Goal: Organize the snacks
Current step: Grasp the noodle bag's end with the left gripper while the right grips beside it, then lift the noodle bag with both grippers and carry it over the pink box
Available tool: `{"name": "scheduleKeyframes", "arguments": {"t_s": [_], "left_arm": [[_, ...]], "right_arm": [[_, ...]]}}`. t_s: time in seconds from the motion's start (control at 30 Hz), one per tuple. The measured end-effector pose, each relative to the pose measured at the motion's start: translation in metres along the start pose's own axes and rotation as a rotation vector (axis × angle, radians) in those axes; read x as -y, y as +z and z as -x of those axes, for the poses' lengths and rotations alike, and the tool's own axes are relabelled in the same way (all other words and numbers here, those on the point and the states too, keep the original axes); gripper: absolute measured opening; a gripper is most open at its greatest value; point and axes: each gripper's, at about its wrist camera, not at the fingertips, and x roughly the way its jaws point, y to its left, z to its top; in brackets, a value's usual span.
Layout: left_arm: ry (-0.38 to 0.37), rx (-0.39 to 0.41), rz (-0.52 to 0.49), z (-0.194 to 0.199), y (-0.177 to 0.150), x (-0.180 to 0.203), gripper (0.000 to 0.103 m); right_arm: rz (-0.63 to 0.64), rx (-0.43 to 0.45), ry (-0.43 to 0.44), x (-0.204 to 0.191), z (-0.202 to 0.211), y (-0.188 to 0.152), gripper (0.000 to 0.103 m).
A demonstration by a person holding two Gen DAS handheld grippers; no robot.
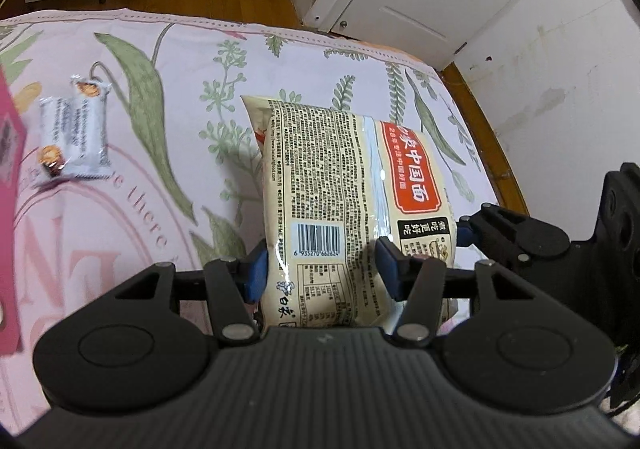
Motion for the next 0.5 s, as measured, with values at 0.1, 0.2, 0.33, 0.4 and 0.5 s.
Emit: {"name": "scheduleKeyframes", "arguments": {"t_s": [0.1, 0.2, 0.33, 0.4, 0.5], "left_arm": [[0.014, -0.007, -0.016, 0.015, -0.012, 0.001, 0.053], [0.023, -0.009, -0.012, 0.033, -0.029, -0.002, 0.053], [0.034, -0.021, -0.006, 0.053, -0.051, -0.006, 0.053], [0.039, -0.027, -0.003, 0.064, -0.063, -0.01, 0.053], [0.033, -0.023, 0.014, 0.082, -0.082, -0.017, 0.053]], "right_arm": [[0.0, -0.007, 0.024, -0.013, 0.006, -0.004, 0.103], [0.007, -0.016, 0.033, -0.03, 0.011, -0.01, 0.103], [-0.012, -0.032, 0.038, -0.055, 0.017, -0.021, 0.103], [-0.024, -0.041, 0.05, -0.068, 0.019, -0.027, 0.103], [0.008, -0.055, 0.052, -0.091, 0.025, -0.035, 0.103]]}}
